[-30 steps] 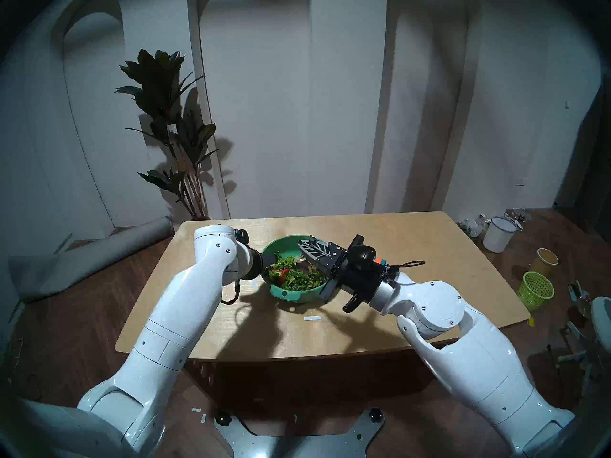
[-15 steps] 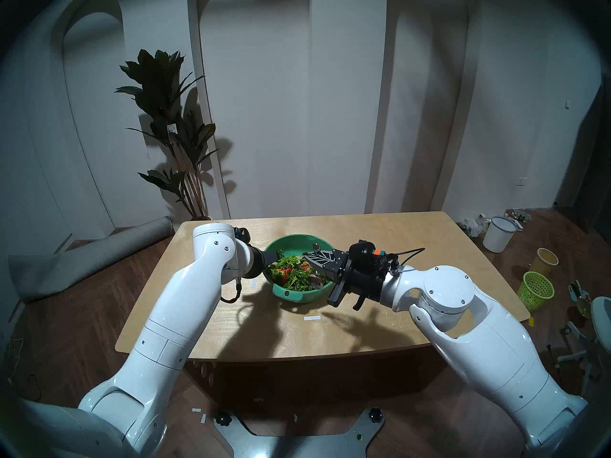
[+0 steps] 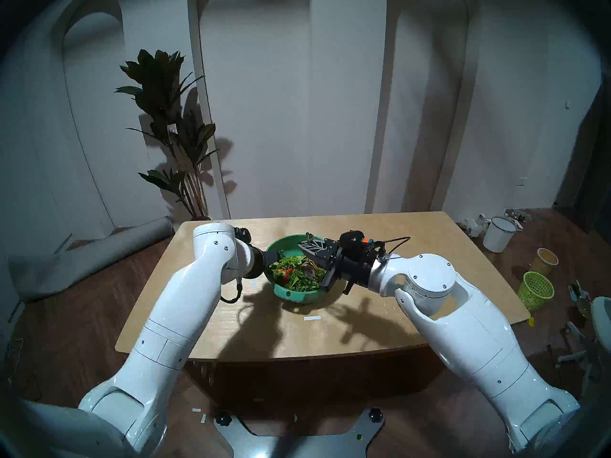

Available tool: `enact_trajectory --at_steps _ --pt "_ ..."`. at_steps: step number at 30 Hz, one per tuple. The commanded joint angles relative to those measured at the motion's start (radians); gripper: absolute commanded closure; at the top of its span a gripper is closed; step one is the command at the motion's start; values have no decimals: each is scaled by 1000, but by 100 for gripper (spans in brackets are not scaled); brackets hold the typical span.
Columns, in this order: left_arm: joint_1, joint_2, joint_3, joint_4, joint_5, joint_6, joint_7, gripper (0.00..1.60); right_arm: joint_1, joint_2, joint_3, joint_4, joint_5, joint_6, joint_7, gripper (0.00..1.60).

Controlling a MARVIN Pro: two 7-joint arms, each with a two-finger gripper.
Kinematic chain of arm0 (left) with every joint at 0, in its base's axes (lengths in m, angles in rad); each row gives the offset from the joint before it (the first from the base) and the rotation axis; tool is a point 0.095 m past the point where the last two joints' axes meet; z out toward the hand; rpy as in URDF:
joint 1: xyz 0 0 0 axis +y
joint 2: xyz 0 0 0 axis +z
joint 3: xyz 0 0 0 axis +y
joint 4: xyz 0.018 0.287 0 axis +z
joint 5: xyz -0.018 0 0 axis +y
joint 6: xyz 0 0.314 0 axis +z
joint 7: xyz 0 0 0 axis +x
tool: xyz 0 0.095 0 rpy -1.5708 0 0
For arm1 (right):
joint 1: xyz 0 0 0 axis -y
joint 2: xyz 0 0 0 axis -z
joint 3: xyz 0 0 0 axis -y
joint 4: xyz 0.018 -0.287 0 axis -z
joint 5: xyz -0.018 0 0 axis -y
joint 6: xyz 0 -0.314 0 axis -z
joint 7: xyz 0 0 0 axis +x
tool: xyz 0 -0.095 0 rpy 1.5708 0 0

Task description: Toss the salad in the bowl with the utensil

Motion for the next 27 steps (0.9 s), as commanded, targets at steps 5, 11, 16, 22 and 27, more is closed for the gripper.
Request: enact_trajectory --at_steps 5,11,16,22,27 --pt "-30 0 4 -29 4 -2 105 160 62 -55 37 56 24 -51 -26 160" --pt "-30 1 4 -29 8 -2 99 160 45 -89 30 75 43 -64 -46 160" --pt "-30 0 4 -29 7 -2 103 160 30 -116 13 105 53 -76 -59 160" --pt "-30 0 4 -29 8 -2 102 160 32 -155 -23 157 56 -90 -70 160" --pt "-32 -4 5 -31 -10 -2 139 160 34 -173 -50 206 58 -101 -67 160"
